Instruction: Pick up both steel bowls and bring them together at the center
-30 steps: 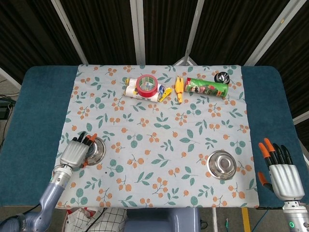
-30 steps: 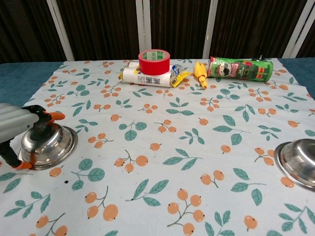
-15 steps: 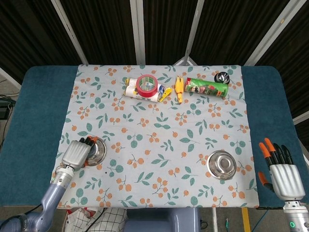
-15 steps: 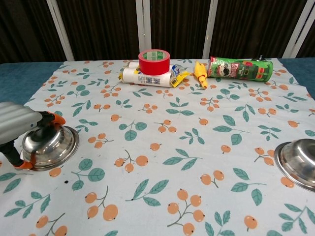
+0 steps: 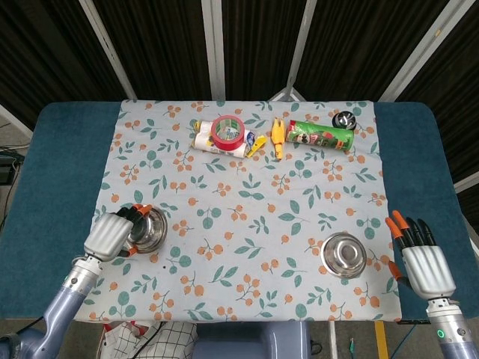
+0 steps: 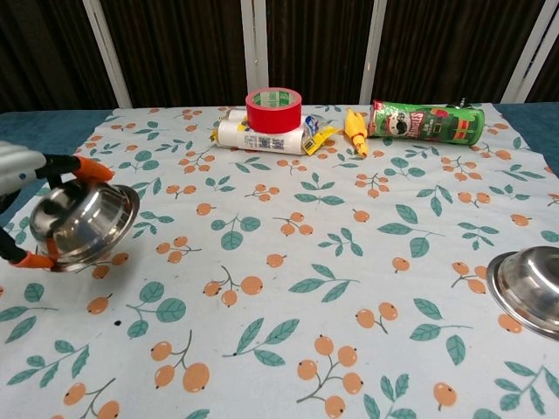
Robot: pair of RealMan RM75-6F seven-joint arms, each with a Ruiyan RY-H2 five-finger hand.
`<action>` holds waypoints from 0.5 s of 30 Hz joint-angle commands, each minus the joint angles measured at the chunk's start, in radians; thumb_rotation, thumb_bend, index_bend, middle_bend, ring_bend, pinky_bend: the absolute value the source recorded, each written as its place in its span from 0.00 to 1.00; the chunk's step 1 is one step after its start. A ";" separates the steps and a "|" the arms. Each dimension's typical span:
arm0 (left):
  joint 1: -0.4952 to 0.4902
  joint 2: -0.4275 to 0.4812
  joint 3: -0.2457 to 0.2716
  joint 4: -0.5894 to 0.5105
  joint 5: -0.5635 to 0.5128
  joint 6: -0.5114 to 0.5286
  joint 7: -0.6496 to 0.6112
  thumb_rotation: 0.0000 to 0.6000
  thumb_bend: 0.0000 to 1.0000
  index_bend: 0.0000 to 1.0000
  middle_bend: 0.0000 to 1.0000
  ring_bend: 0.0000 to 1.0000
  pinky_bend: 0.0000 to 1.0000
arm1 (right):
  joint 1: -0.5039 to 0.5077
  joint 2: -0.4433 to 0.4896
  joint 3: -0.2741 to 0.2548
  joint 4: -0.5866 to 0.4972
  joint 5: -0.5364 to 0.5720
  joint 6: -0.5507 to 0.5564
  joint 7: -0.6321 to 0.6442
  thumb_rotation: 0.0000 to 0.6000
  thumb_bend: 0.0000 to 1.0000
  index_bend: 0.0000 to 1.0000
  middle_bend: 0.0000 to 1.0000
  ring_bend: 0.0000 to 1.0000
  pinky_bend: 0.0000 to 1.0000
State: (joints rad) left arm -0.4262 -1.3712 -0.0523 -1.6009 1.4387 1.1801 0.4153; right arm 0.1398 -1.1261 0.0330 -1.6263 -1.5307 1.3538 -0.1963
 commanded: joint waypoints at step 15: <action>0.045 0.092 0.008 0.033 0.140 0.156 -0.211 1.00 0.20 0.38 0.53 0.43 0.64 | 0.171 -0.029 -0.027 -0.072 0.100 -0.343 -0.156 1.00 0.34 0.00 0.00 0.00 0.00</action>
State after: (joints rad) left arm -0.3809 -1.2797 -0.0434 -1.5675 1.5789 1.3351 0.2051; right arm 0.2959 -1.1479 0.0163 -1.6811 -1.4507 1.0365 -0.3254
